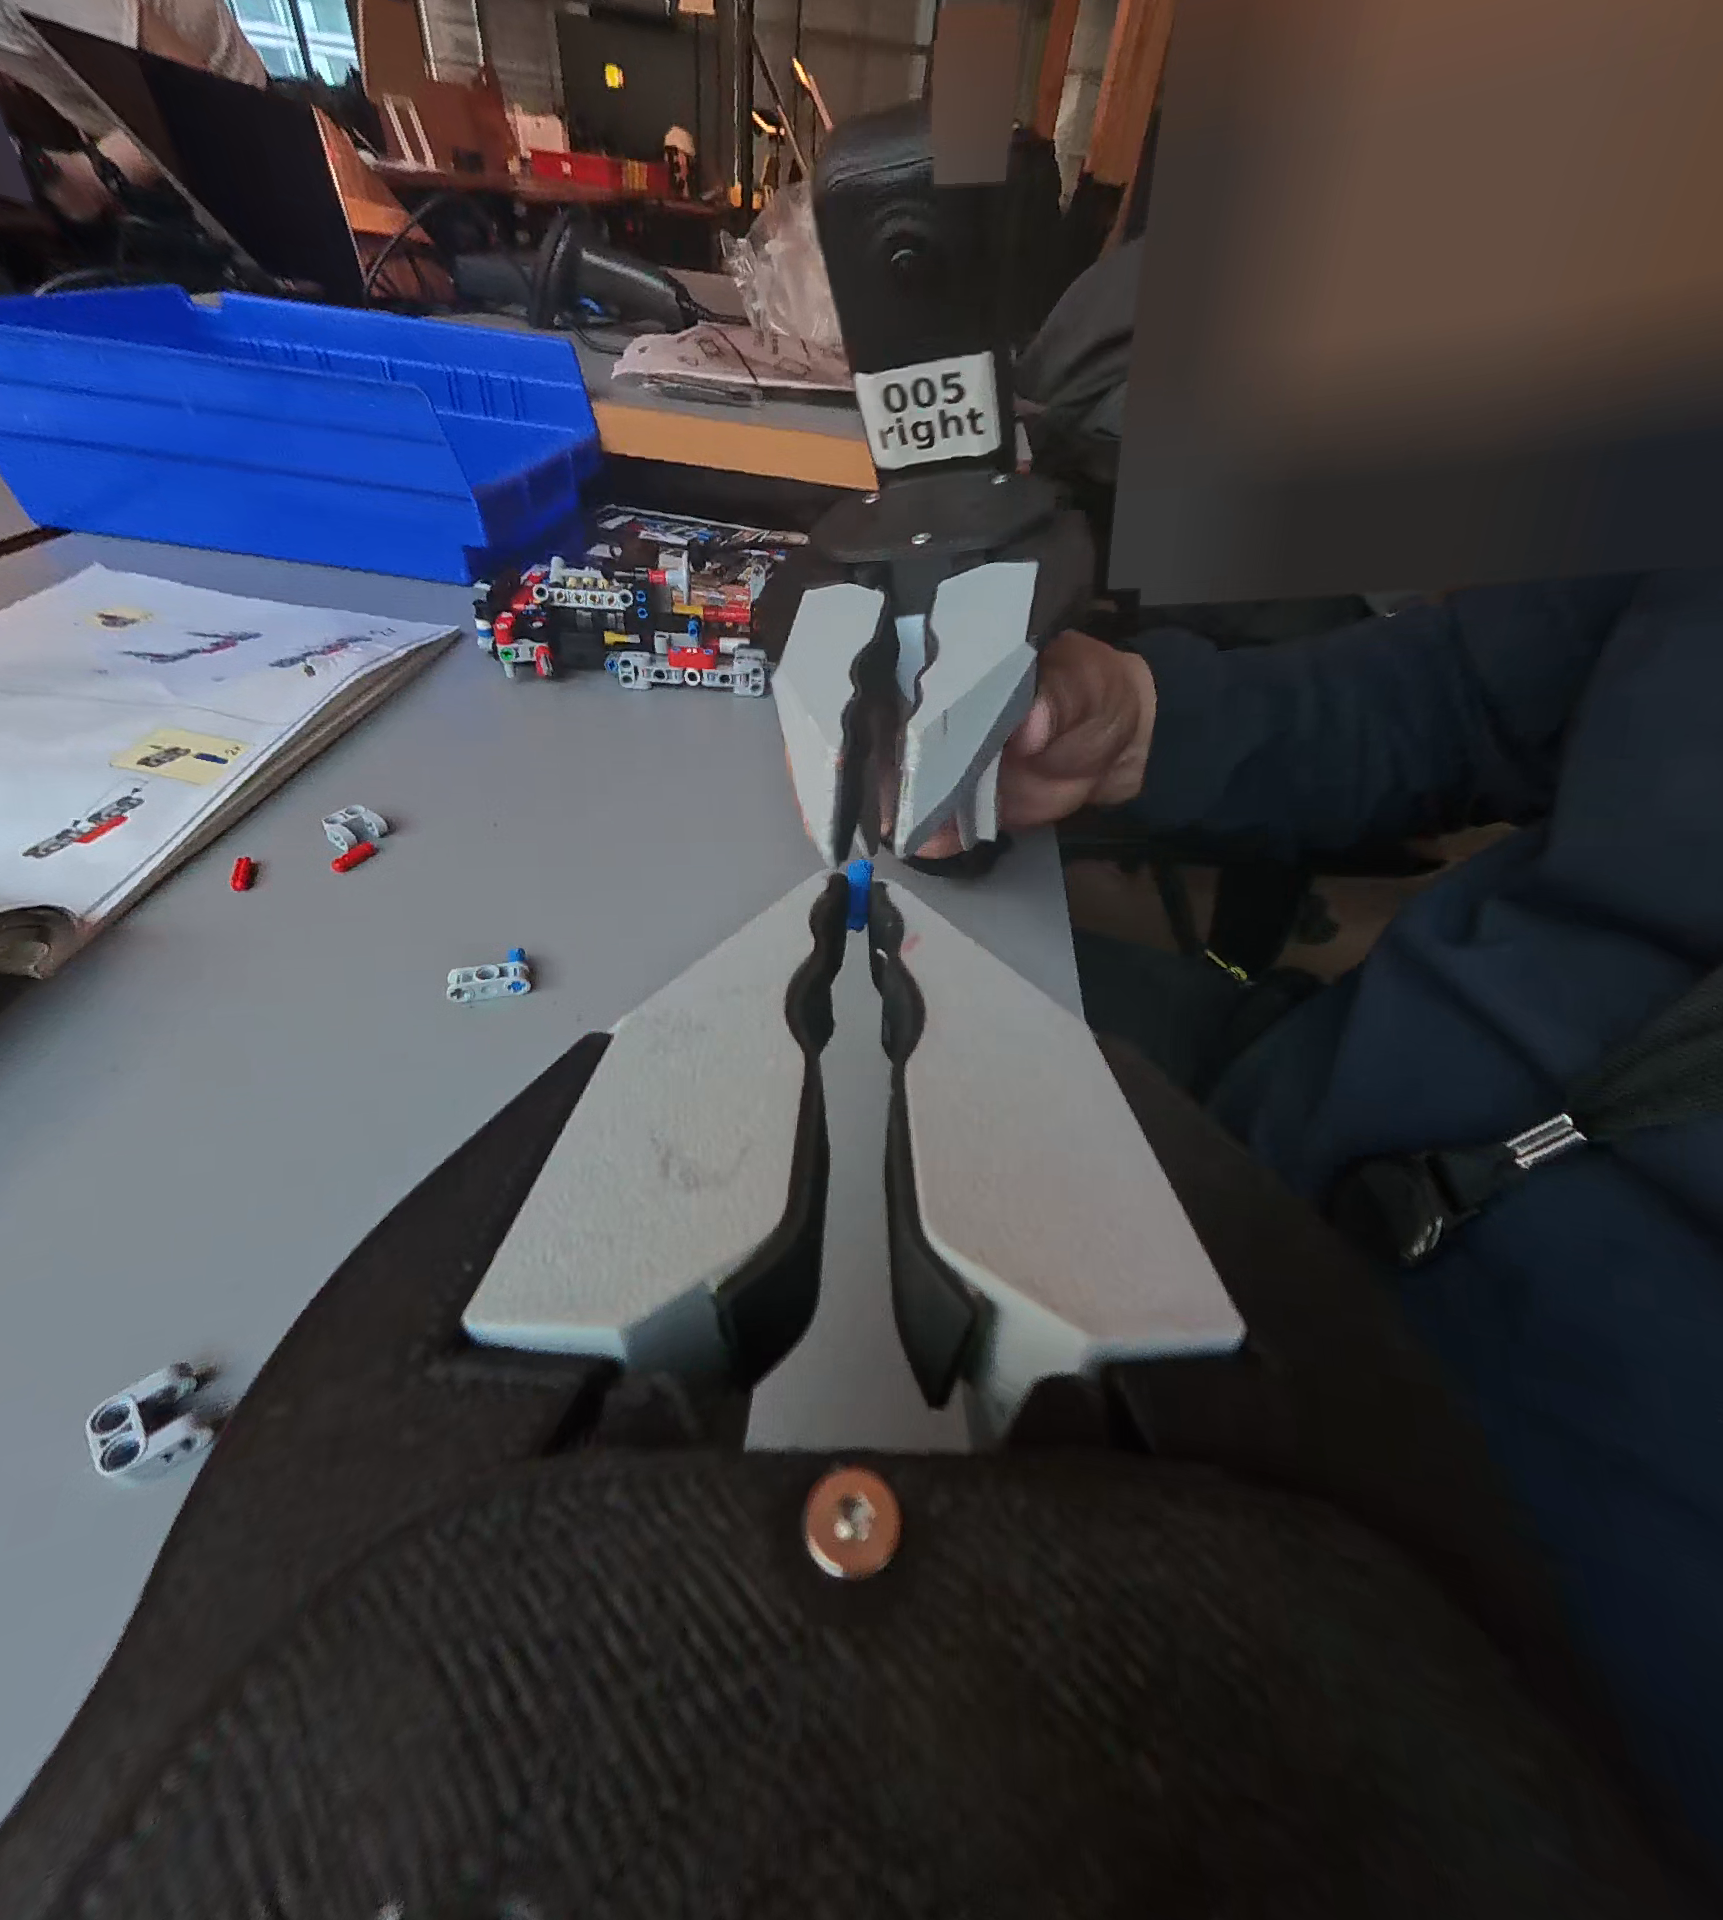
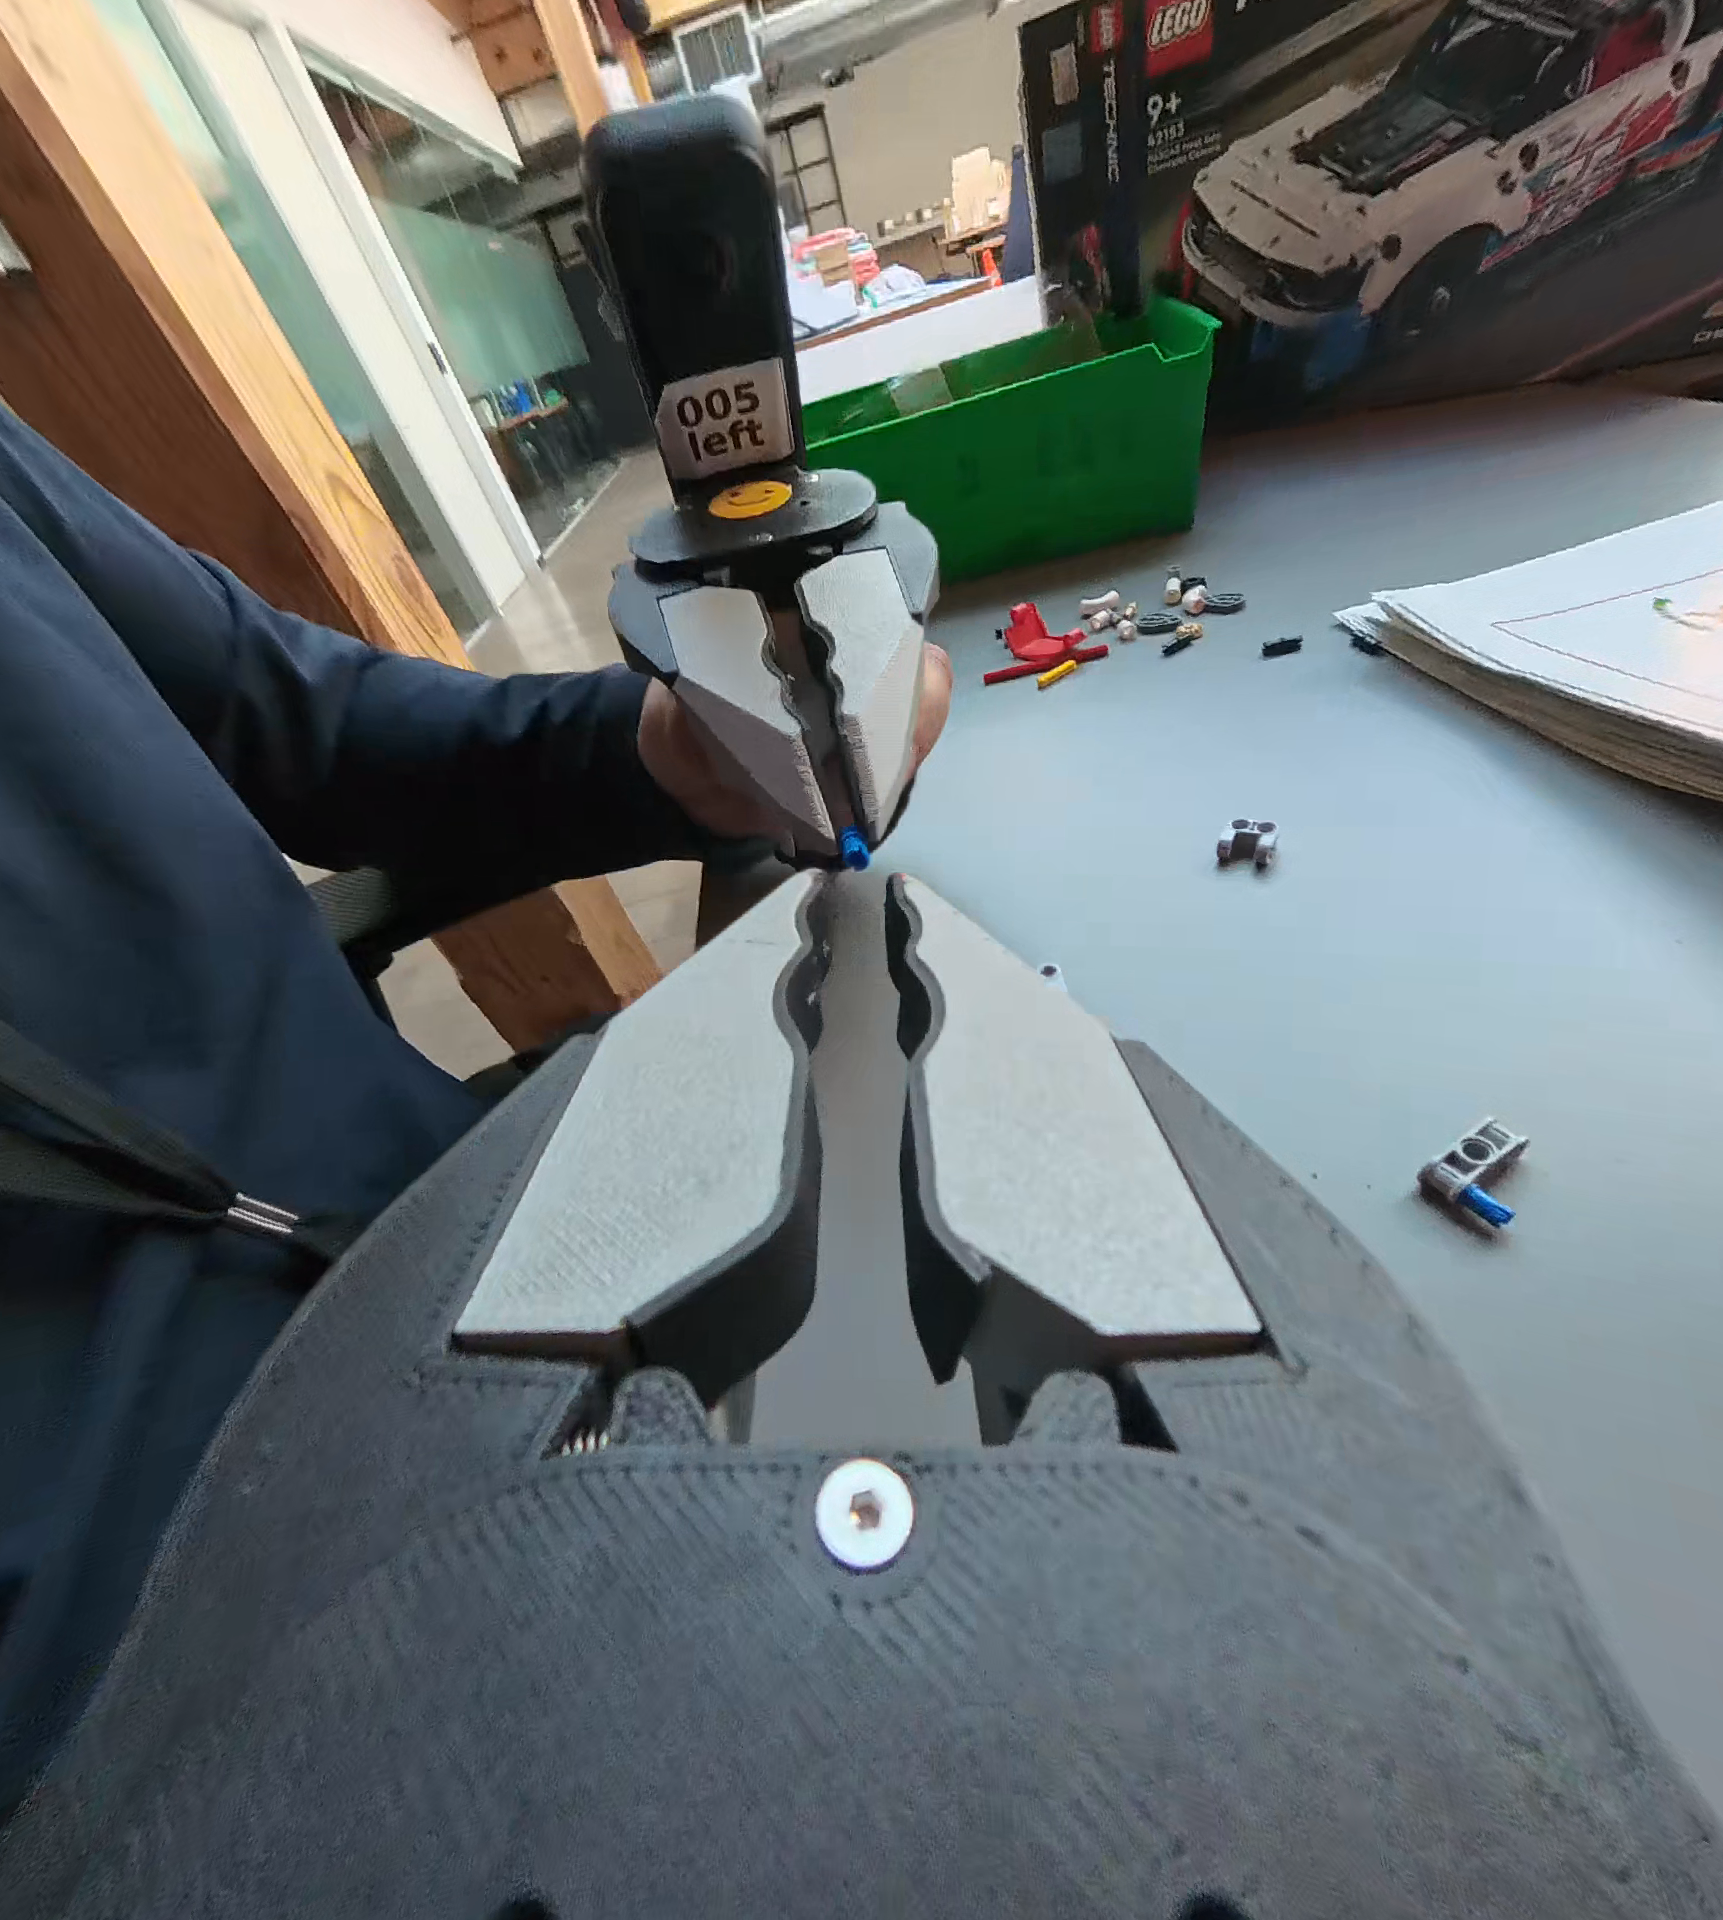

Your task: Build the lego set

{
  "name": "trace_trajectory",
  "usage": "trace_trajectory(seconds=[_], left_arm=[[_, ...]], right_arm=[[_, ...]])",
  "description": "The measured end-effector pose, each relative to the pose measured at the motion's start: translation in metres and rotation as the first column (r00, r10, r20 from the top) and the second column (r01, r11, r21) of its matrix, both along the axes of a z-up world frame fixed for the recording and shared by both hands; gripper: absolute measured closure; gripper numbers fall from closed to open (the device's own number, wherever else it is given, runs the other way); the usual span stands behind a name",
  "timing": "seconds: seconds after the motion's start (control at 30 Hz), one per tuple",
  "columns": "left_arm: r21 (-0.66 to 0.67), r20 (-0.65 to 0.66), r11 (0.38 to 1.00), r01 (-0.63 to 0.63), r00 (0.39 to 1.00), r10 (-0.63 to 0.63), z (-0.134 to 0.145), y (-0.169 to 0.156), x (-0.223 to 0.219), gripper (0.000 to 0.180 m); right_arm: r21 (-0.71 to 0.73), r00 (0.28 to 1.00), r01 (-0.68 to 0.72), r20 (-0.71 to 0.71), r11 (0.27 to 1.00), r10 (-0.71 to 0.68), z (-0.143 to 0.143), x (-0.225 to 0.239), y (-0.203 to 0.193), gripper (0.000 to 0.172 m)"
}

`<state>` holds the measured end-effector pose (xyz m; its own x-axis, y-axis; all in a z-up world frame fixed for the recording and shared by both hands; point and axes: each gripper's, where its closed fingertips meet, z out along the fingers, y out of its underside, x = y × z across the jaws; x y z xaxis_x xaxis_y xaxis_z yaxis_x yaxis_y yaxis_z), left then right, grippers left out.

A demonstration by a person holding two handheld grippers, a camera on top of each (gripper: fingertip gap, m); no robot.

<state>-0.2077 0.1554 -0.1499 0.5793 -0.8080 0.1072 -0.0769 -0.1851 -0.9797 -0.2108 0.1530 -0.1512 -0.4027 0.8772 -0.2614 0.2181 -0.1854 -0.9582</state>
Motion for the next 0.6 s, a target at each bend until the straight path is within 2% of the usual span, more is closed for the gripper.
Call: trace_trajectory(seconds=[0.33, 0.5, 0.6], left_arm=[[0.083, -0.062, 0.997, -0.003, 0.998, 0.008, 0.001, -0.003, 0.006, 0.179], [0.129, -0.068, 0.992, -0.007, 0.998, 0.016, 0.007, -0.005, 0.006, 0.179], [0.149, -0.064, 0.989, -0.004, 0.998, 0.014, 0.01, -0.006, 0.007, 0.179]], right_arm=[[-0.002, 1.0, -0.028, -0.01, 1.0, 0.028, 0.006, -0.006, -0.007, 0.171], [0.002, 0.998, -0.046, -0.034, 0.999, 0.046, 0.01, -0.004, -0.01, 0.166], [0.02, 0.998, -0.051, -0.04, 0.999, 0.051, 0.012, -0.003, -0.012, 0.171]])
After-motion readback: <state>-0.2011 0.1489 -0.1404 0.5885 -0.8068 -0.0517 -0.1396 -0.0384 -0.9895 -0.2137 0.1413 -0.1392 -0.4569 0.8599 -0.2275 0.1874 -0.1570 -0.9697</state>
